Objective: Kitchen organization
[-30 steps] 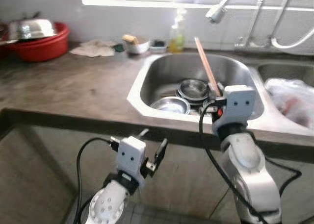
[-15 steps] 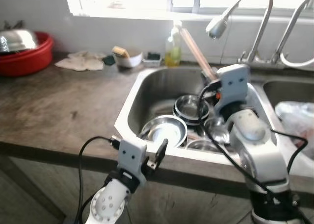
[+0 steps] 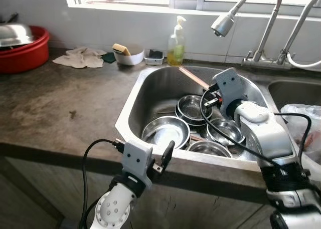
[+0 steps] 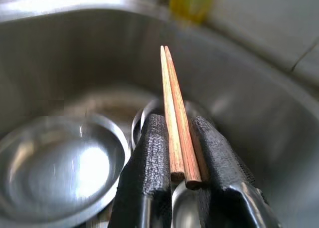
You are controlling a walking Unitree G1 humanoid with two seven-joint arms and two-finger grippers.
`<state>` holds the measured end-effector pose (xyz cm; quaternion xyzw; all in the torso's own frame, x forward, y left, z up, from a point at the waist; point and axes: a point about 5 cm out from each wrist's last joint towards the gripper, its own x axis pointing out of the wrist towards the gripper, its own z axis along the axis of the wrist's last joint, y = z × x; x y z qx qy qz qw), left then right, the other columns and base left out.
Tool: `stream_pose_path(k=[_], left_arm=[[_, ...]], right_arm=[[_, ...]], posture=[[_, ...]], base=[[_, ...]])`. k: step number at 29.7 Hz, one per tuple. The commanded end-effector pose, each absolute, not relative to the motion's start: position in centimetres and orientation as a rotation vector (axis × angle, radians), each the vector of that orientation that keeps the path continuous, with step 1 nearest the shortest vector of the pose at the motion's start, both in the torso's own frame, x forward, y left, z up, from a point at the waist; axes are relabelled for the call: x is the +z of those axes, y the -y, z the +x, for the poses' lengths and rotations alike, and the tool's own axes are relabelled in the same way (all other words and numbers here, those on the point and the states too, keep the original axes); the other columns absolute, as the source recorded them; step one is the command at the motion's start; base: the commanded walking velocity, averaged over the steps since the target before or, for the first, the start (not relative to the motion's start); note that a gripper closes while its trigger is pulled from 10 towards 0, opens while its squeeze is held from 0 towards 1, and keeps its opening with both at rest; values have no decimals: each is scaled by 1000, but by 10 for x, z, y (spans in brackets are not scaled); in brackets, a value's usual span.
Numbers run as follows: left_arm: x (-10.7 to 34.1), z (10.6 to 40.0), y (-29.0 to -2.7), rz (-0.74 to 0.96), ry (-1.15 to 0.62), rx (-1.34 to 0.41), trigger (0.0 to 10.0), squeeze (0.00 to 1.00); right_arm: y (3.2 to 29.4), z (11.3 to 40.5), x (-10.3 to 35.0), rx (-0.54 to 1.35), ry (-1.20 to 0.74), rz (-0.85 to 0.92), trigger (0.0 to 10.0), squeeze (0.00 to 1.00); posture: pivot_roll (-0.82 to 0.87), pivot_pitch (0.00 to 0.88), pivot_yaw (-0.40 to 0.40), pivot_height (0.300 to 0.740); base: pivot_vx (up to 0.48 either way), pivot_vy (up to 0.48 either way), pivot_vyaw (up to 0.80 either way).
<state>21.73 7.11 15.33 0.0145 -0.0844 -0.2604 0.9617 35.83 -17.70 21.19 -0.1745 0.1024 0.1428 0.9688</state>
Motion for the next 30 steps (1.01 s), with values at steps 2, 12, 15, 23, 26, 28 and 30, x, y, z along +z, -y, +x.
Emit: stream_pose_path(k=[2, 12, 15, 23, 26, 28, 30], left_arm=[[159, 215, -72, 34, 181, -510, 10000, 0], [160, 212, -75, 34, 168, -480, 10000, 0], [160, 211, -74, 33, 164, -479, 10000, 0], [159, 212, -75, 31, 161, -475, 10000, 0], [159, 214, -75, 35, 164, -475, 10000, 0], [159, 215, -75, 37, 164, -471, 10000, 0], [159, 216, -75, 39, 164, -470, 10000, 0]], right_arm=[[171, 366, 210, 337, -228, -371, 10000, 0], [155, 371, 188, 420, -296, -369, 10000, 1000], [156, 370, 184, 418, -296, -364, 10000, 1000], [162, 362, 181, 400, -276, -346, 10000, 1000], [159, 359, 197, 356, -164, -295, 10000, 0], [158, 357, 205, 334, -103, -268, 10000, 0], [158, 353, 213, 315, -48, -249, 10000, 0]], posture=[[172, 120, -50, 740], [198, 147, -57, 740], [195, 155, -57, 740], [189, 147, -62, 740], [187, 140, -62, 740], [182, 133, -59, 740], [179, 129, -60, 740]], base=[[0, 0, 0], [0, 0, 0], [0, 0, 0], [0, 0, 0], [0, 0, 0], [0, 0, 0], [0, 0, 0]])
